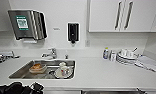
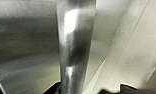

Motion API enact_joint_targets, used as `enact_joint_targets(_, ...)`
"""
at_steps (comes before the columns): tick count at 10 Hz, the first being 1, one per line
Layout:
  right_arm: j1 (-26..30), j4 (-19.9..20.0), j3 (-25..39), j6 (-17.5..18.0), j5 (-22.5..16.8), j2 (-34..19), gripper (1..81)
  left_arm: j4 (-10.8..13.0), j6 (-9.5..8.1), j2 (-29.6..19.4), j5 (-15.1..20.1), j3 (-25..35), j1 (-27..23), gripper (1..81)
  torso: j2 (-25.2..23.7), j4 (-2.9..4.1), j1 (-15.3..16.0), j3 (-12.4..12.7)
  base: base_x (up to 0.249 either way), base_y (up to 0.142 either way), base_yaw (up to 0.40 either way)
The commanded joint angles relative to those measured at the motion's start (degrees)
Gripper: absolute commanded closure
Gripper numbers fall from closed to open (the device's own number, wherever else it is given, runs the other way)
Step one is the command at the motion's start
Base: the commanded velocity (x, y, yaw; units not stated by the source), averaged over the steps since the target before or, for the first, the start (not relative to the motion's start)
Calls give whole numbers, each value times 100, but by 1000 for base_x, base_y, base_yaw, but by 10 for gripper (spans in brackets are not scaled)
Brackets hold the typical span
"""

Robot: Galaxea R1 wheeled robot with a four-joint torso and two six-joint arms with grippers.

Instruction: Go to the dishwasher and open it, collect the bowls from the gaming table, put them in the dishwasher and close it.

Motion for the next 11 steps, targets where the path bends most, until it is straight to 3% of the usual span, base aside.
enact_joint_targets(1,181,-545,610,-2,-808,-747,10,-54,41,-100,125,82,-681,10,0,-2,0,0,0,0,0)
enact_joint_targets(3,15,-651,584,-2,-817,-694,10,-62,41,-126,125,91,-673,10,0,-2,0,0,0,0,0)
enact_joint_targets(7,-206,-713,47,-2,-808,-70,10,-62,41,-126,125,82,-655,10,0,-2,0,0,0,0,0)
enact_joint_targets(9,206,-642,466,58,-808,-375,10,-54,41,-117,125,82,-654,10,0,-2,0,0,0,0,0)
enact_joint_targets(11,882,-642,1126,244,-980,-1051,10,-45,41,-91,108,73,-655,10,0,-2,0,0,0,0,0)
